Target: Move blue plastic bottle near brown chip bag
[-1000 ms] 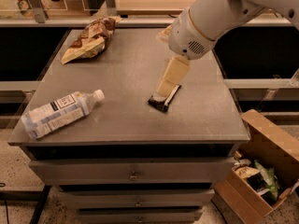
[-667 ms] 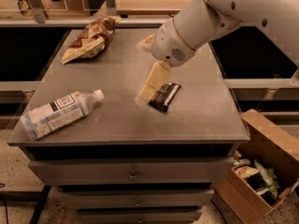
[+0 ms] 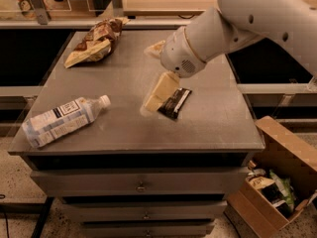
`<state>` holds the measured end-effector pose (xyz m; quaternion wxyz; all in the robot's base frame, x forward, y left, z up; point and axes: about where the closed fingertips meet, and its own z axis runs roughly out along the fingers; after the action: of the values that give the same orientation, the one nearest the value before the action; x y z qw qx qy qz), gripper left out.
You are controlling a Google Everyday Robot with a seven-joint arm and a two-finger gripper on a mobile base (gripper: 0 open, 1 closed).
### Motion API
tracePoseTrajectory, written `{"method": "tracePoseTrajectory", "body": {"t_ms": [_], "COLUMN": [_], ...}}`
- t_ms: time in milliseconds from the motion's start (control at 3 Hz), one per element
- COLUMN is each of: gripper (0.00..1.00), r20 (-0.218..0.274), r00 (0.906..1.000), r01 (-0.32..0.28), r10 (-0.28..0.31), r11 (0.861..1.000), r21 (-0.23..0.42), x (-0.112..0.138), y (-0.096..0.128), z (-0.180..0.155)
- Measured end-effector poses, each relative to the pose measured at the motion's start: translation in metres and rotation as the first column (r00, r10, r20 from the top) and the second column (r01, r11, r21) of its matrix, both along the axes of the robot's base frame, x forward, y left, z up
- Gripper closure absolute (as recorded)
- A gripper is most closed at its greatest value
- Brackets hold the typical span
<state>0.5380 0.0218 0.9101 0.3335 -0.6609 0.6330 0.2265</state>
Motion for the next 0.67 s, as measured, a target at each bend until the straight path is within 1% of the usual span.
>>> {"method": "tracePoseTrajectory", "body": {"t_ms": [333, 667], "gripper": [0.00, 0.00], "r20": [0.021, 0.022], "r00": [0.9998, 0.9995], "r01": [0.003, 0.017], "r10": [-0.007, -0.023], "r11": [0.987, 0.968], "r21": [0.161, 0.251], "x": [-0.011, -0.007], "y": [0.021, 0.050], "z": [-0.027, -0.046]}}
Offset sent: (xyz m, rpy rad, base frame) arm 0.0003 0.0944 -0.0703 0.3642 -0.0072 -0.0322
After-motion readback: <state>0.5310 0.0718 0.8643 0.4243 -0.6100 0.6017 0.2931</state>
